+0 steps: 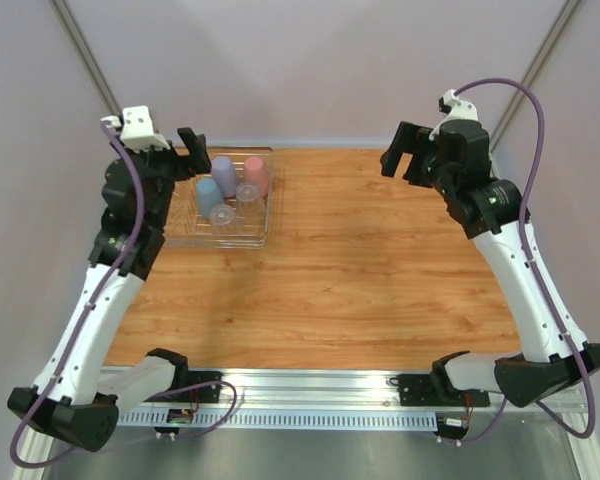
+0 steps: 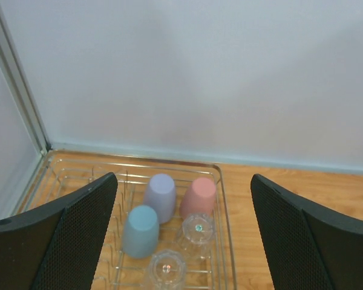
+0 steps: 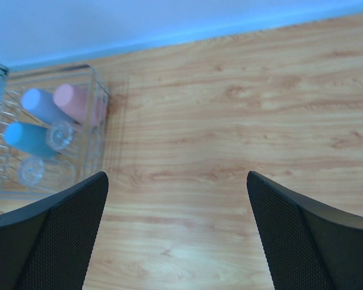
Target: Load the cups into the dish rack
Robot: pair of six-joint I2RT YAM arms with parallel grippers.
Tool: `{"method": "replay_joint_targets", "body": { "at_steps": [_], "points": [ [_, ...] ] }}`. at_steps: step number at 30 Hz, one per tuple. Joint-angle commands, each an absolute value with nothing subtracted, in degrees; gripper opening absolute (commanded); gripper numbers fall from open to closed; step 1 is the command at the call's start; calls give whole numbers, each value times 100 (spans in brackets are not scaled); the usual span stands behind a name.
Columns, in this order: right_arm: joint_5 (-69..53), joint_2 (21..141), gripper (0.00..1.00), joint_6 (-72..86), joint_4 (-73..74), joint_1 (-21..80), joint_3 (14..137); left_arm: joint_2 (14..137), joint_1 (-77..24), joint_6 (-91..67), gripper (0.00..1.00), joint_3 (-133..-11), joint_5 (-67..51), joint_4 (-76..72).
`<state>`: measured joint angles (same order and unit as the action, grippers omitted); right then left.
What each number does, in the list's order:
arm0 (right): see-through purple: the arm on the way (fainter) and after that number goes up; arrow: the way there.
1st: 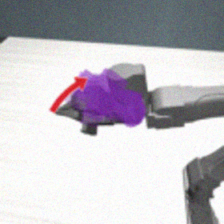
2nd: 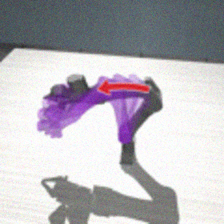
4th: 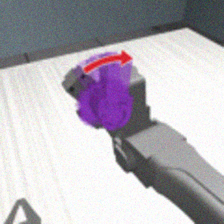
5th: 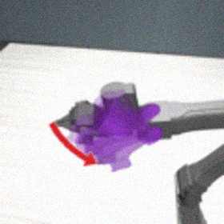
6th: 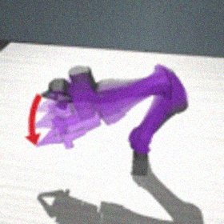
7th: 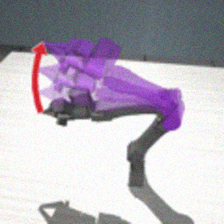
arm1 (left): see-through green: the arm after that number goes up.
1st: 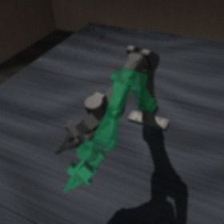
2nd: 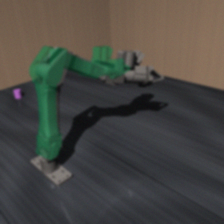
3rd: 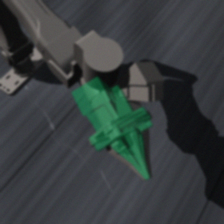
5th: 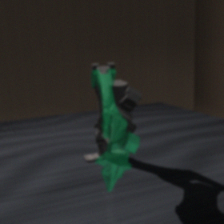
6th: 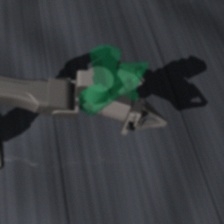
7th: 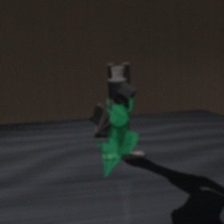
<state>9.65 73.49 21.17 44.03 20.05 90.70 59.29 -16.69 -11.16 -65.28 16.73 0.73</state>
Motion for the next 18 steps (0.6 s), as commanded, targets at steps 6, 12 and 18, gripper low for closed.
{"method": "replay_joint_targets", "body": {
  "at_steps": [6,12,18],
  "points": [
    [888,7025,100,1942,3968,1969,9213,5143,-1582,-1440,100,-8211,537,4359],
    [949,6180,100,1793,3059,1969,7878,3693,-1582,-1731,100,-6866,194,4465],
    [853,5389,100,2100,2567,1978,6620,2734,-1582,-1828,100,-5828,299,4501]
  ]
}}
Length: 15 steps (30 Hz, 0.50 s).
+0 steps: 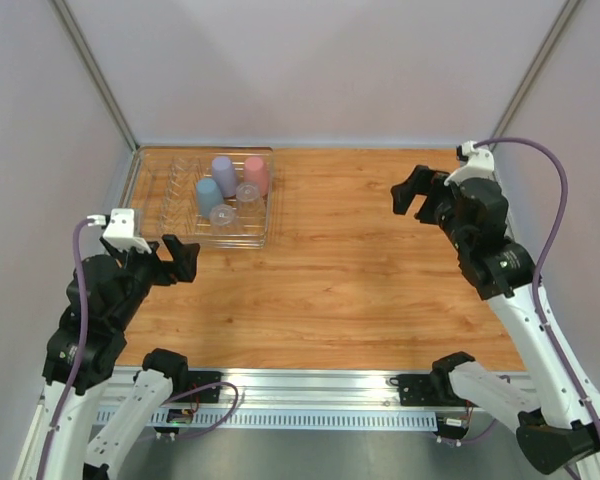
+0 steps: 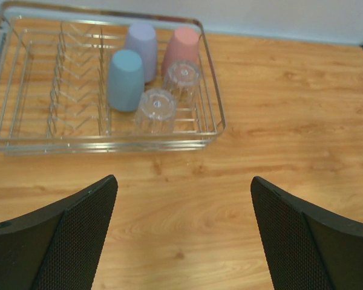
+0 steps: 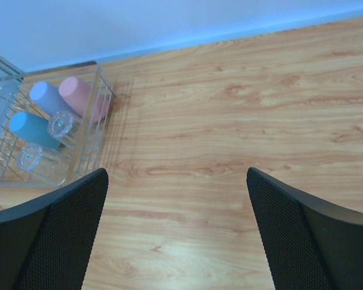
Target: Load the cups into the dish rack
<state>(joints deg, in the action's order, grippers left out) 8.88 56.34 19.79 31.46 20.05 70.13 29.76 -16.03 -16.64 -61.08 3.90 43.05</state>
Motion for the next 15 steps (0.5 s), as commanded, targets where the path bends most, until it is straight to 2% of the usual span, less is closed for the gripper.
{"method": "replay_joint_targets", "body": {
  "at_steps": [1,8,15],
  "points": [
    [818,5275,100,2170,2479,1969,6235,2629,-1582,-1828,100,-5714,299,4474],
    [957,4404,100,2636,1916,1978,5046,2110,-1582,-1758,100,-5028,404,4403],
    [1098,4412,100,2602,2100,1978,5141,2127,-1582,-1626,100,-4940,351,4368]
  ]
}}
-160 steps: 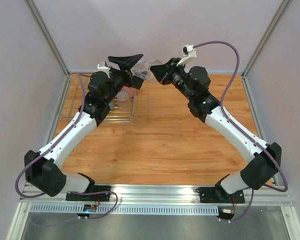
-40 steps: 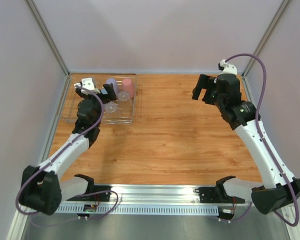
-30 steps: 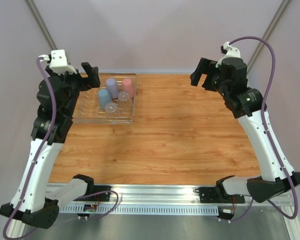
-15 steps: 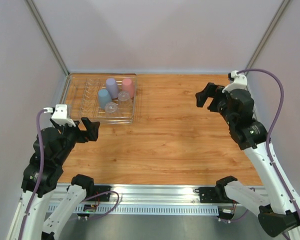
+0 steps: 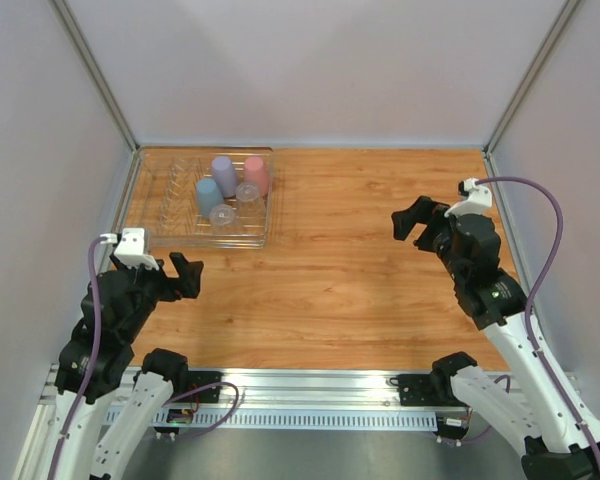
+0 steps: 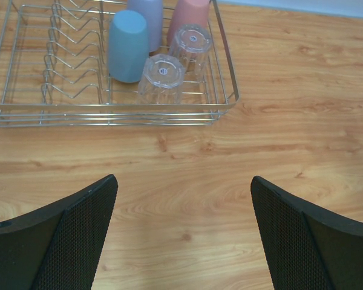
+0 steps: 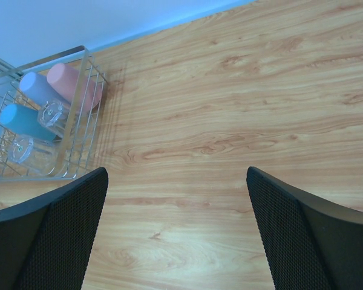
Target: Load the cups into the dish rack
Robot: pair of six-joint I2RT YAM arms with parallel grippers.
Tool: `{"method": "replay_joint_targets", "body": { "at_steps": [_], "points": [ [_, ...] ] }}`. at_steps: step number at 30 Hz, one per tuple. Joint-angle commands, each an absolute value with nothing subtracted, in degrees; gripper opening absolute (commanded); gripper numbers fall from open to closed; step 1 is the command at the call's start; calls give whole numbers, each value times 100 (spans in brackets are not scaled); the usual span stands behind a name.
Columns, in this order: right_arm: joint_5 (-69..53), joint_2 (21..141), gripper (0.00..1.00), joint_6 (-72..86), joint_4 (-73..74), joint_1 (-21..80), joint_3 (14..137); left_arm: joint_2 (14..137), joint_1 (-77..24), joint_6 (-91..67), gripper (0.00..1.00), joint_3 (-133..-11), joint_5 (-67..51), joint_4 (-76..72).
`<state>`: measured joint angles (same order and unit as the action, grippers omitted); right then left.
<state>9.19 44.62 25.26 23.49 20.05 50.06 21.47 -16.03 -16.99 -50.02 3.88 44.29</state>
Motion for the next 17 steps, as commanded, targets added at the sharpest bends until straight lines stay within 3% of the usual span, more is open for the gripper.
{"method": "replay_joint_targets", "body": {
  "at_steps": [1,17],
  "points": [
    [1107,4421,100,2584,2118,1978,5150,2127,-1573,-1635,100,-4922,369,4368],
    [1608,4210,100,2487,2337,1978,5264,2127,-1582,-1608,100,-4860,510,4421]
  ]
}}
